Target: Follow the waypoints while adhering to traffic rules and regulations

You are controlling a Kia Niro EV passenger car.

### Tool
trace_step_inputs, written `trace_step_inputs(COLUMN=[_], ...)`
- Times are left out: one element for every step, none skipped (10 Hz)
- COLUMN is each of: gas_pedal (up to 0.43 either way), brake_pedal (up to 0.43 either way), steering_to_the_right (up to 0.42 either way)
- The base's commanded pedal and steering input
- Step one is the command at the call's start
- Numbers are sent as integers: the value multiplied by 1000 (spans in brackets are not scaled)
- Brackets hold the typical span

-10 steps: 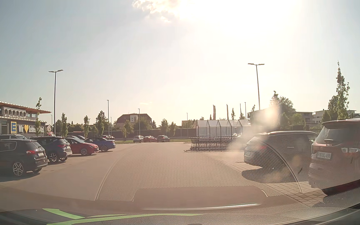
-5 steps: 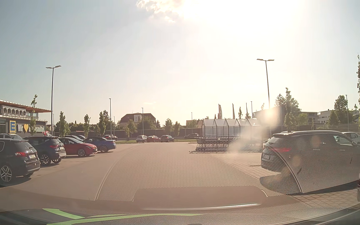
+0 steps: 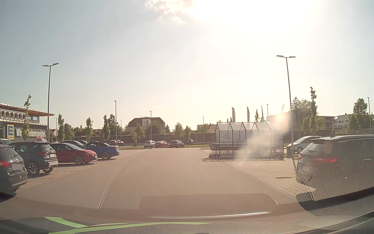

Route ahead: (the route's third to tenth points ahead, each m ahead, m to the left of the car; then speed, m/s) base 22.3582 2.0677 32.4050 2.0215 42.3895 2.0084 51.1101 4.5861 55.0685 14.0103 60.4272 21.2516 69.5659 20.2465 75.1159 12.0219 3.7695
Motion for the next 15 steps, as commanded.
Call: trace_step_inputs(gas_pedal=[98, 98, 98, 98, 98, 98, 98, 87, 79, 47, 47, 47, 47, 47, 47], brake_pedal=[0, 0, 0, 0, 0, 0, 0, 0, 0, 0, 0, 0, 0, 0, 0], steering_to_the_right=[-17, -17, -17, -17, -17, -16, -16, -16, -15, -15, -14, -13, -11, -10, -9])
